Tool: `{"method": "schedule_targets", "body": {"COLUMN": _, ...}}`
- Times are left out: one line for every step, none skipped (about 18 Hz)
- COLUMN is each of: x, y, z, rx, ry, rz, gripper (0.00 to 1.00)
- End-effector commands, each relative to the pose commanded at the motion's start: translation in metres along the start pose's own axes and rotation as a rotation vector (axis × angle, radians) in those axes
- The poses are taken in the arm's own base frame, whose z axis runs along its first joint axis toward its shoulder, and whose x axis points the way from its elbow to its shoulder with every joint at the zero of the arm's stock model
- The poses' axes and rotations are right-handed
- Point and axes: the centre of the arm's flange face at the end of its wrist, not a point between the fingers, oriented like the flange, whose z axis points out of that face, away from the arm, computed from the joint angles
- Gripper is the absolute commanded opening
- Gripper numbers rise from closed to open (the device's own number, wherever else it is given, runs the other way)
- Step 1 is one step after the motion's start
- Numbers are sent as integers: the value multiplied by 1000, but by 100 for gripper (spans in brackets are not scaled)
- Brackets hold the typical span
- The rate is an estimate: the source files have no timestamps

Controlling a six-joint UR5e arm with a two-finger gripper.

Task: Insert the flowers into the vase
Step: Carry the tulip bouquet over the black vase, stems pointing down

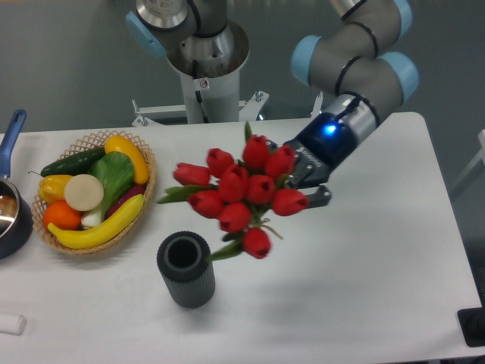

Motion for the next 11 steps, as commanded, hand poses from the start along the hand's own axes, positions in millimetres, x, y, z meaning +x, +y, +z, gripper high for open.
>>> {"method": "schedule_targets", "body": {"x": 3, "y": -1, "z": 6, "rx": 0, "ry": 11, "rz": 1, "gripper": 14}}
{"method": "schedule_targets", "body": {"x": 8, "y": -3, "z": 14, "rx": -1, "ry": 24, "rz": 3, "gripper": 14}}
{"method": "schedule_targets", "body": {"x": 12, "y": -5, "z": 19, "rx": 0, "ry": 35, "rz": 5, "gripper": 14}}
{"method": "schedule_targets", "body": {"x": 15, "y": -5, "z": 26, "rx": -2, "ry": 47, "rz": 6, "gripper": 14}}
{"method": "schedule_targets", "body": {"x": 17, "y": -6, "z": 30, "rx": 1, "ry": 56, "rz": 5, "gripper": 14}}
{"method": "schedule_targets", "body": {"x": 17, "y": -7, "z": 31, "rx": 5, "ry": 58, "rz": 3, "gripper": 14}}
{"method": "schedule_targets", "body": {"x": 19, "y": -8, "z": 32, "rx": 18, "ry": 64, "rz": -2, "gripper": 14}}
{"method": "schedule_targets", "body": {"x": 21, "y": -9, "z": 33, "rx": 24, "ry": 67, "rz": -5, "gripper": 14}}
{"method": "schedule_targets", "body": {"x": 25, "y": -9, "z": 35, "rx": 24, "ry": 72, "rz": -6, "gripper": 14}}
{"method": "schedule_targets", "body": {"x": 27, "y": -8, "z": 37, "rx": 23, "ry": 75, "rz": -9, "gripper": 14}}
{"method": "schedule_targets", "body": {"x": 28, "y": -7, "z": 38, "rx": 23, "ry": 78, "rz": -11, "gripper": 14}}
